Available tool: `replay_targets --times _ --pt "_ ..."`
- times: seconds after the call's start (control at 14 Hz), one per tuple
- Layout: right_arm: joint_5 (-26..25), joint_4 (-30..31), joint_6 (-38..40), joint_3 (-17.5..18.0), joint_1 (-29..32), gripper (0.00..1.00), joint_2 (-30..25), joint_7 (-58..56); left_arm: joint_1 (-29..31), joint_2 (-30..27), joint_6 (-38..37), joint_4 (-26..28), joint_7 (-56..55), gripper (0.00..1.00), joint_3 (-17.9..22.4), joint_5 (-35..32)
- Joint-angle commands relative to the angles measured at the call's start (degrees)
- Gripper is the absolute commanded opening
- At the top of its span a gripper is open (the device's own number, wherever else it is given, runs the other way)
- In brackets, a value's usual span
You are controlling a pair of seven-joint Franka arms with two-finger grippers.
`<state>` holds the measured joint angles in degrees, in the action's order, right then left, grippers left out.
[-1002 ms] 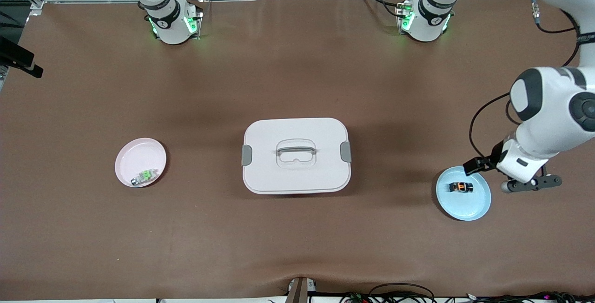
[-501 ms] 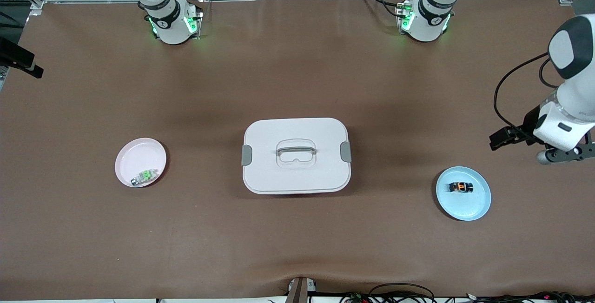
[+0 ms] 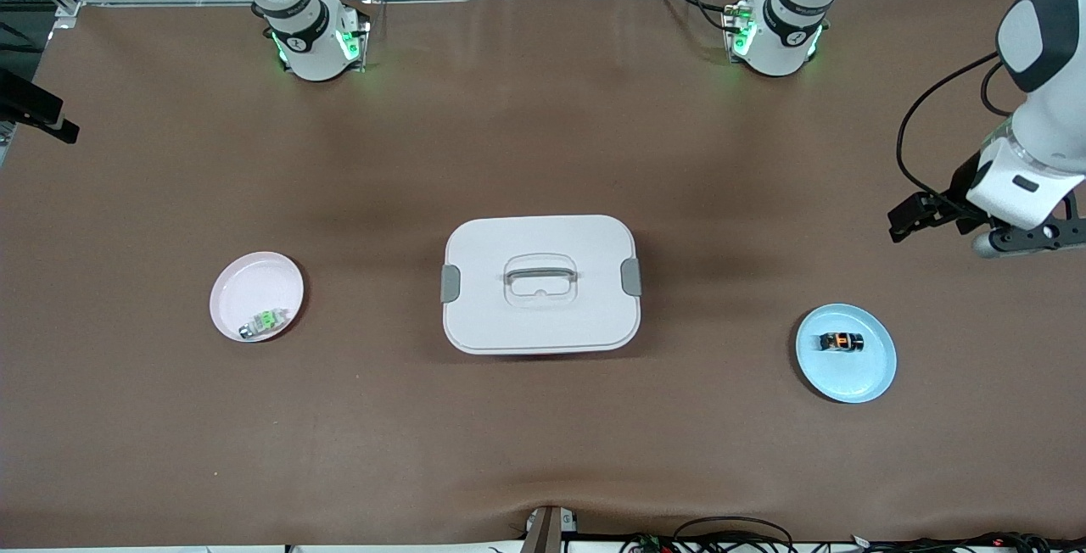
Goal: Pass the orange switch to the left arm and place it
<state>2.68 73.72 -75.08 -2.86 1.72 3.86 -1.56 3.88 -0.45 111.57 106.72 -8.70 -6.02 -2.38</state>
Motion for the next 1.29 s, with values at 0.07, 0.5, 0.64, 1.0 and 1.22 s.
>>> replay_targets --times 0.07,0.5,0.64,1.0,1.22 --pt "0.57 1.69 -0.77 0.13 0.65 1.00 -1.49 -0.64 0.07 -3.76 -0.21 2.18 1.32 1.00 -0.22 1.24" --pt "0.57 1.69 -0.86 0.22 0.65 1.00 -1.49 -0.73 -0.36 -2.36 -0.21 0.16 1.32 1.00 -0.05 1.32" --pt "0.57 1.69 -0.86 0.22 0.65 1.00 -1.40 -0.73 -1.50 -1.57 -0.21 -1.07 0.79 1.00 0.48 1.24" --pt "0.49 1.69 -0.59 0.22 0.65 1.00 -1.40 -0.73 -2.12 -0.34 -0.21 -3.96 0.26 1.00 0.57 1.24" --pt "0.49 1.78 -0.07 0.22 0.65 1.00 -1.40 -0.73 -2.30 0.19 -0.30 -5.46 0.17 1.00 0.57 1.24"
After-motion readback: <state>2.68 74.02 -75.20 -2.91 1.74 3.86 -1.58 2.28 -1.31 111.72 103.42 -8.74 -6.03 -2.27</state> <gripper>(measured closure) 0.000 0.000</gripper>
